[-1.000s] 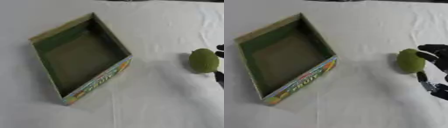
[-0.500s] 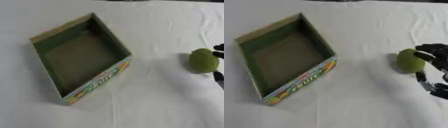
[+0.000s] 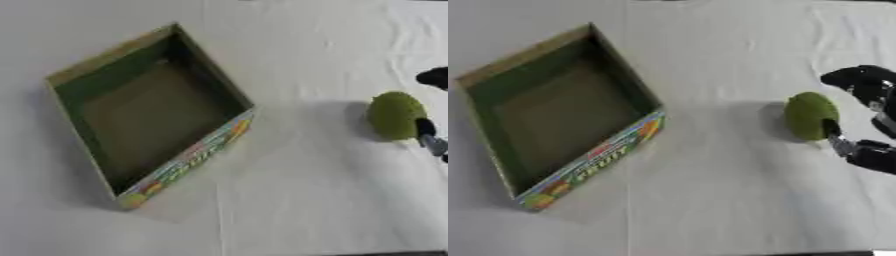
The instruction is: Pick up objects on the table and place them in the box.
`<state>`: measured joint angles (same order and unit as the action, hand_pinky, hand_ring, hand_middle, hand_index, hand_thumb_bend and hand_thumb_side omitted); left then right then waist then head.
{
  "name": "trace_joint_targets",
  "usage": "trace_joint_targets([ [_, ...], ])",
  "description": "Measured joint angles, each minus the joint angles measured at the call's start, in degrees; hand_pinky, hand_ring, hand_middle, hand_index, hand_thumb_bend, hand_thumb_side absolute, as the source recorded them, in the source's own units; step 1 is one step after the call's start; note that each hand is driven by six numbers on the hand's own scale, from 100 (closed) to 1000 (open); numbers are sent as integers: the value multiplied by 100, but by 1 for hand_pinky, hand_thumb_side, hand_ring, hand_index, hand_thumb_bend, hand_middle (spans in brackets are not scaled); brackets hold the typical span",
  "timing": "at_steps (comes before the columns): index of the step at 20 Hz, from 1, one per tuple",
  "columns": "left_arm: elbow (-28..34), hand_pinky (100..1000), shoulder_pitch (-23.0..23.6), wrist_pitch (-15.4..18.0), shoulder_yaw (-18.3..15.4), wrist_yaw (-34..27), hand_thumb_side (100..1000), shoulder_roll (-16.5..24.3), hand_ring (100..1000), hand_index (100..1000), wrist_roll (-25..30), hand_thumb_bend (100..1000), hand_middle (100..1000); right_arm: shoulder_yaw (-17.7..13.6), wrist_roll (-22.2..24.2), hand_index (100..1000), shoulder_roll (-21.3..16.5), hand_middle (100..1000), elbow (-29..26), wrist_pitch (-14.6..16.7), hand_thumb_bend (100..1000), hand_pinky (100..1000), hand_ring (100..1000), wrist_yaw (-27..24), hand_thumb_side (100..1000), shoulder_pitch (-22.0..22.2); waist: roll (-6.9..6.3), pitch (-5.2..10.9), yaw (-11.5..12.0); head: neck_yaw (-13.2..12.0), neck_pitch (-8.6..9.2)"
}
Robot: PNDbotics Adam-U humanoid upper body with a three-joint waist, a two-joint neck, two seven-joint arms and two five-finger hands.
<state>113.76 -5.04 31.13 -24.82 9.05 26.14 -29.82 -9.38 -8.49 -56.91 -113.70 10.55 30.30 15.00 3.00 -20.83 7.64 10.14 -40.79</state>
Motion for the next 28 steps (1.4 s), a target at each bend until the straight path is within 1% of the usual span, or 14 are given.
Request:
trace_joint_targets([
  [3, 0, 618, -1, 5, 1, -4, 561, 0, 640, 809, 6, 100, 618, 114, 384, 990, -85, 878, 0, -243, 100, 1000, 932, -440, 198, -99, -1, 0, 27, 41, 0],
  [8, 0, 618, -1, 6, 3, -31, 561, 0, 639, 809, 10, 100, 618, 241, 1054, 1000, -273, 889, -1, -780, 100, 1000, 945, -1131, 198, -321, -3, 0, 60, 82, 0],
  [12, 0, 617, -1, 2, 5, -46, 562, 0, 639, 809, 19, 100, 618, 252, 1351, 1000, -379, 894, 0, -1151, 100, 1000, 950, -1354, 199, -442, -4, -6, 88, 106, 0],
  [14, 0, 617, -1, 4, 5, -48, 563, 0, 639, 809, 22, 100, 618, 252, 1426, 1000, -402, 898, 19, -1260, 100, 1000, 954, -1394, 201, -494, -4, -9, 98, 108, 0],
  [17, 0, 618, -1, 13, 13, -51, 560, 0, 639, 809, 33, 100, 618, 244, 1485, 1000, -448, 900, 196, -1330, 100, 1000, 955, -1430, 202, -581, -3, -12, 111, 110, 0],
  [21, 0, 617, -1, 20, 34, -52, 562, 0, 638, 809, 41, 100, 618, 219, 1490, 1000, -482, 911, 502, -1320, 100, 1000, 963, -1431, 204, -650, -2, -19, 143, 110, 0],
  [22, 0, 617, -1, 20, 34, -52, 562, 0, 638, 809, 41, 100, 617, 212, 1508, 1000, -482, 912, 572, -1301, 100, 1000, 964, -1431, 215, -661, -2, -19, 145, 110, 0],
  [23, 0, 617, -1, 20, 35, -53, 561, 0, 638, 809, 41, 100, 617, 201, 1534, 1000, -482, 916, 640, -1275, 100, 1000, 968, -1431, 253, -671, 0, -20, 147, 110, 0],
  [24, 0, 617, -2, 21, 35, -54, 561, 0, 638, 809, 41, 100, 617, 200, 1571, 1000, -482, 917, 702, -1239, 100, 1000, 968, -1431, 259, -678, 2, -20, 150, 110, 0],
  [25, 0, 617, -2, 21, 35, -55, 559, 0, 638, 809, 41, 100, 617, 200, 1613, 1000, -483, 918, 763, -1198, 100, 1000, 968, -1430, 293, -688, 7, -20, 154, 110, 0],
  [27, 0, 617, -2, 21, 36, -57, 560, 0, 638, 809, 42, 100, 617, 200, 1705, 1000, -483, 917, 891, -1132, 100, 1000, 968, -1407, 294, -690, 15, -20, 163, 110, 1],
  [28, 0, 617, -2, 21, 36, -58, 560, 0, 638, 809, 42, 100, 617, 201, 1755, 1000, -483, 916, 956, -1109, 100, 1000, 968, -1387, 327, -691, 16, -20, 167, 110, 1],
])
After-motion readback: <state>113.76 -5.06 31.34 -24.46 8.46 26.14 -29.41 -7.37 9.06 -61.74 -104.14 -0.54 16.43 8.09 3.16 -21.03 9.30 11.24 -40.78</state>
